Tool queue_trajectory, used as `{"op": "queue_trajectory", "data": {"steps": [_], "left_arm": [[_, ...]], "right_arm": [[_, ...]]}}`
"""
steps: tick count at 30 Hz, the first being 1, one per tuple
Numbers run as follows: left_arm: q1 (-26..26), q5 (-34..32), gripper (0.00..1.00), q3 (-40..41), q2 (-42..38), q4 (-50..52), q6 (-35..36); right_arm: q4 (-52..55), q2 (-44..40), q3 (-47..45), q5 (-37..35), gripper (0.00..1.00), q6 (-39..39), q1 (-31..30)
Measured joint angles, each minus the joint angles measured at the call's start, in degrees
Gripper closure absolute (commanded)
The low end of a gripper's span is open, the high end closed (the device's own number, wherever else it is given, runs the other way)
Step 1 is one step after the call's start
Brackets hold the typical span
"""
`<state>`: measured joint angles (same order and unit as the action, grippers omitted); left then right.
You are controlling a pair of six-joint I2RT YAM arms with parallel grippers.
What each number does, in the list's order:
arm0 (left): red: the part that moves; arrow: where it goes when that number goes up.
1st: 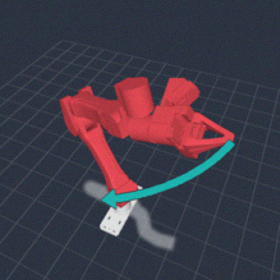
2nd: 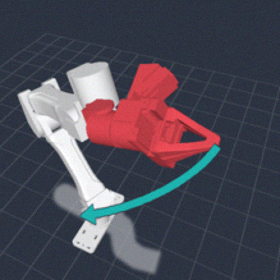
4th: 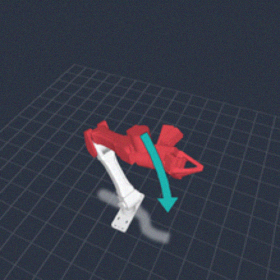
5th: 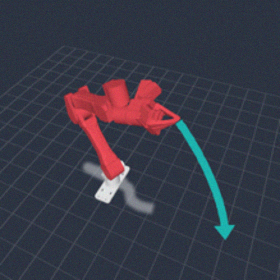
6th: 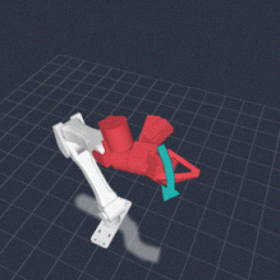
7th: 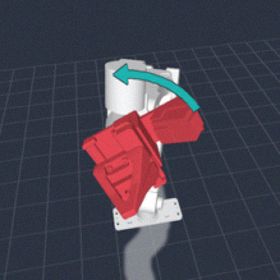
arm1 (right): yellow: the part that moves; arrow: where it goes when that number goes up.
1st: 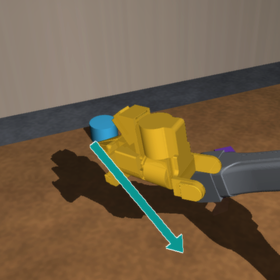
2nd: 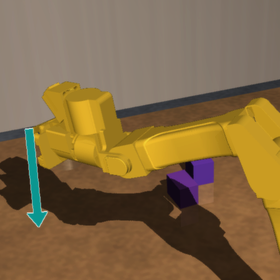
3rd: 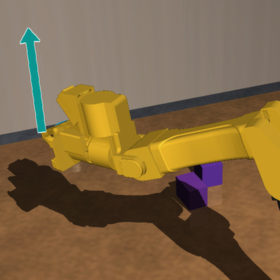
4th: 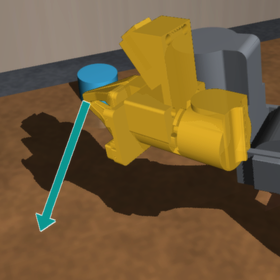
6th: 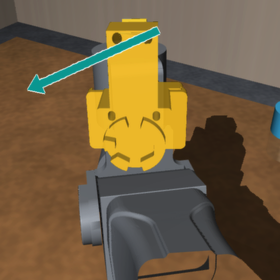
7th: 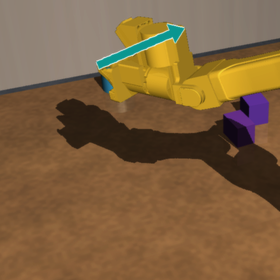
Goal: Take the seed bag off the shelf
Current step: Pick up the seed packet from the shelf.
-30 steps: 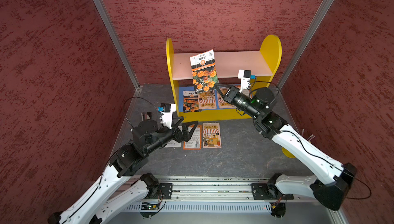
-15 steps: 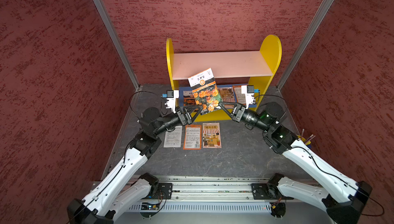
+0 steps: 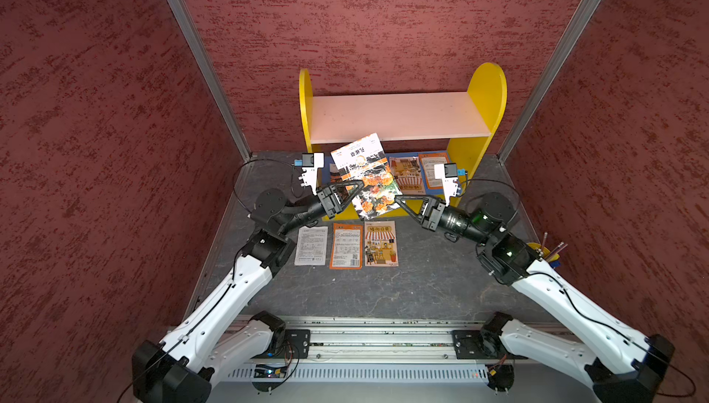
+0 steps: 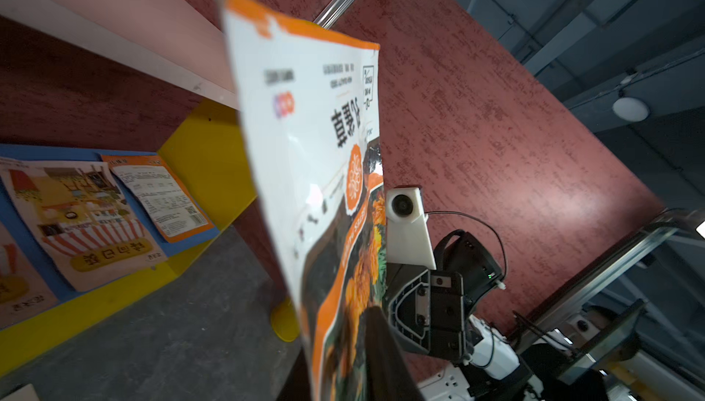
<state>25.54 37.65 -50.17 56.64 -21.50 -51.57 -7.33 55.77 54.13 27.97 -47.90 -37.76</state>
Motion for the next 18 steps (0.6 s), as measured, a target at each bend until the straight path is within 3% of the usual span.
{"op": "queue_trajectory", "data": {"steps": [4, 10, 18], "left_arm": [[-0.20, 1.33, 1.00, -1.09, -0.02, 0.57, 0.52], [-1.20, 6.10, 1.00, -2.45, -0.02, 2.47, 1.31], [-1.11, 13.29, 1.00, -2.97, 1.03, 2.36, 1.18]], "right_arm": [[1.42, -0.07, 0.13, 0.81, 0.68, 1.53, 0.00], [8.83, -0.72, 3.45, 2.47, 0.54, 6.54, 0.00], [14.49, -0.33, 10.91, 6.36, 0.53, 11.54, 0.00]]}}
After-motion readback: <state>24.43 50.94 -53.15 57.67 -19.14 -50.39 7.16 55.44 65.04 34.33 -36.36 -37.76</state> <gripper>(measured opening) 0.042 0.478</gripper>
